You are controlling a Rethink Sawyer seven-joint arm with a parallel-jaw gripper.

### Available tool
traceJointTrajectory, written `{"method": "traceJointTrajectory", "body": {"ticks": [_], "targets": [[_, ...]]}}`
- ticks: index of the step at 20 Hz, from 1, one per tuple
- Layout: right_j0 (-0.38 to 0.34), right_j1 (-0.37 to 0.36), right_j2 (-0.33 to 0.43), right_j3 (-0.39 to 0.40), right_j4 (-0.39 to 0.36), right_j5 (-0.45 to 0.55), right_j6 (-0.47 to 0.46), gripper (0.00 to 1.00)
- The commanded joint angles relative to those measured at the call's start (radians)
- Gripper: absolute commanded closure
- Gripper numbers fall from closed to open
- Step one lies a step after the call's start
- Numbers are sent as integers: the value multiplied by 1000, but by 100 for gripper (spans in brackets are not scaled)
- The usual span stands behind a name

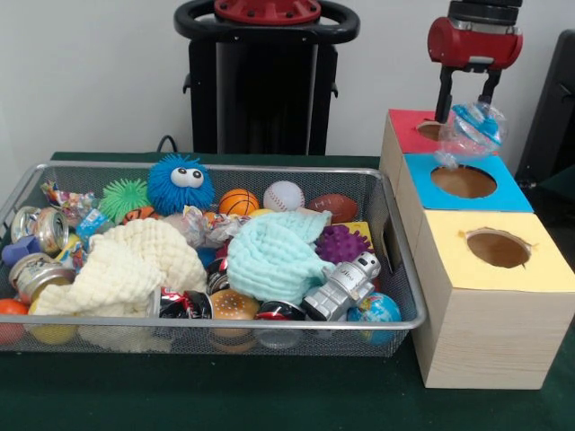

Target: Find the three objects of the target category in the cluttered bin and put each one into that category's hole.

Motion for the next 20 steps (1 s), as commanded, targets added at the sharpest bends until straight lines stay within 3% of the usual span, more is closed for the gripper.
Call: {"method": "traceJointTrajectory", "body": {"ticks": [1, 20], "targets": [[-41, 24, 35, -28, 42, 53, 198, 0], [-64, 9, 56, 5, 54, 31, 196, 0]]}}
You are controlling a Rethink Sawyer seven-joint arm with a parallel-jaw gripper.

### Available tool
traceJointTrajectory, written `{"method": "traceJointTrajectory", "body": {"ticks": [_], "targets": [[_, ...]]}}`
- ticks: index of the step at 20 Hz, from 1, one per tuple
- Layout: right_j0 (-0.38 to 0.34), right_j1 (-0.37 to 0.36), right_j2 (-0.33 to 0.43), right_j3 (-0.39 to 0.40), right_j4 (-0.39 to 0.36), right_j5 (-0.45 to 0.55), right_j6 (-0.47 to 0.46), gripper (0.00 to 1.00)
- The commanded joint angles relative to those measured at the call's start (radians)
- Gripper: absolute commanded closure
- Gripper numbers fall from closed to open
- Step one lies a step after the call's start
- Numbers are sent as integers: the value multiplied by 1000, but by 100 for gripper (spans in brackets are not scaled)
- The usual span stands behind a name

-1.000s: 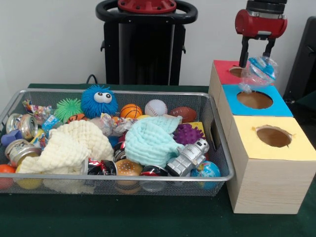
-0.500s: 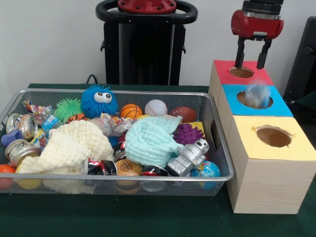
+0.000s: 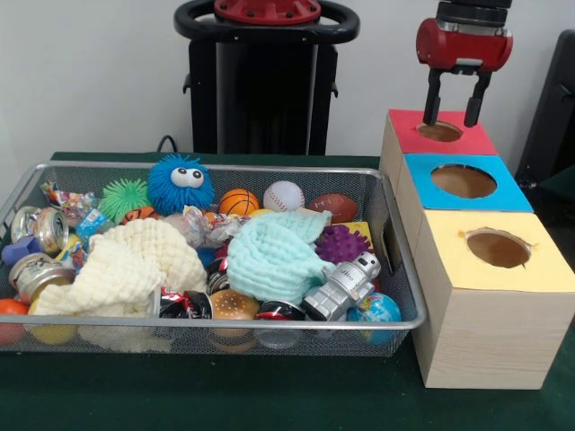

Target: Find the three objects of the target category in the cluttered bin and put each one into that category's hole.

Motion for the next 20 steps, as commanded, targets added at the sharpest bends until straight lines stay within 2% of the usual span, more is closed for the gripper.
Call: {"method": "traceJointTrajectory", "body": {"ticks": [1, 6, 10, 17, 20], "targets": [[-31, 6, 54, 5, 35, 33, 194, 0], [-59, -12, 67, 9, 26, 43, 162, 0], [-90, -54, 75, 24, 19, 80, 132, 0], [-79, -118, 56, -2, 16, 198, 126, 0], [-85, -137, 59, 2, 15, 218, 120, 0]]}}
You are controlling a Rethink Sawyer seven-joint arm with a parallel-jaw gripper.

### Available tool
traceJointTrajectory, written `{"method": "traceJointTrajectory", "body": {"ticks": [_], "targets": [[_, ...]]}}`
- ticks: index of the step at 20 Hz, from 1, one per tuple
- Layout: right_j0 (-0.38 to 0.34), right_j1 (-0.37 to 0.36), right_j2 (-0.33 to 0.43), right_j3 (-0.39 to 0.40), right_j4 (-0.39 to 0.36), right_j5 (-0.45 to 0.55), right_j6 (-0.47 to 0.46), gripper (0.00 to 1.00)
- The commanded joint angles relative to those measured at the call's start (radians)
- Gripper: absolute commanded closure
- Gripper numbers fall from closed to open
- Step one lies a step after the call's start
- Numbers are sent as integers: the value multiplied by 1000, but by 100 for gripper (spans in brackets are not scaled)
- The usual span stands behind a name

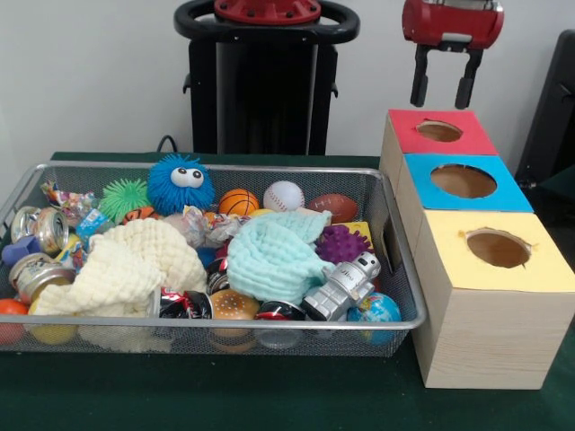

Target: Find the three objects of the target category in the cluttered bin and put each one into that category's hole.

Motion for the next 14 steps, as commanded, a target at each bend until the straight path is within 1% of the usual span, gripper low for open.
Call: {"method": "traceJointTrajectory", "body": {"ticks": [1, 6, 14], "targets": [[-31, -59, 57, -1, 14, 180, 116, 0], [-76, -68, 82, 27, 8, 149, 83, 0], [-188, -84, 151, 52, -15, 136, -2, 0]]}}
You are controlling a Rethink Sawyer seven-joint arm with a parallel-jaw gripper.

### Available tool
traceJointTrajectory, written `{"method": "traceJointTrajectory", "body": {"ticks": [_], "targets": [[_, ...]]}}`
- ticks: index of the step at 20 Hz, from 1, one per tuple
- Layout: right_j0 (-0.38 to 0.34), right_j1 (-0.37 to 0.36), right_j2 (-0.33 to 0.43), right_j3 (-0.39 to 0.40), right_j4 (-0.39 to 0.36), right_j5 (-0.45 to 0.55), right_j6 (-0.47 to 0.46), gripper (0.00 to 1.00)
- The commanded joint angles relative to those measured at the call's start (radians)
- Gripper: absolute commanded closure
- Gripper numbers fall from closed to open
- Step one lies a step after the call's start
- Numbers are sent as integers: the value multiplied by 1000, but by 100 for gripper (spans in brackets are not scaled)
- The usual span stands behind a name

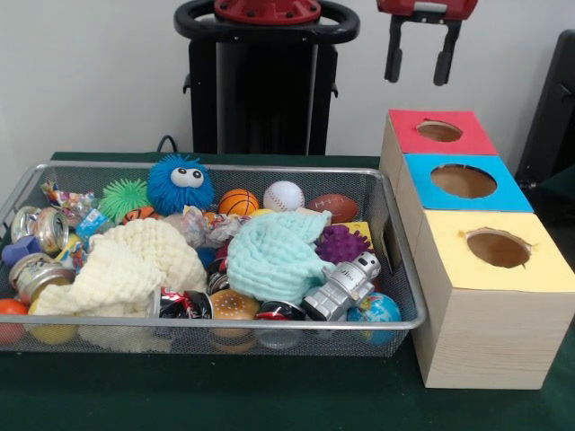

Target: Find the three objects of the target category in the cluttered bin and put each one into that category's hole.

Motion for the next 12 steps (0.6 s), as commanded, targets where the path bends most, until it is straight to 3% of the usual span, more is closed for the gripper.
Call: {"method": "traceJointTrajectory", "body": {"ticks": [1, 12], "targets": [[-92, -6, 133, 46, -15, 78, -9, 0], [-200, -13, 210, 77, -56, 53, -44, 0]]}}
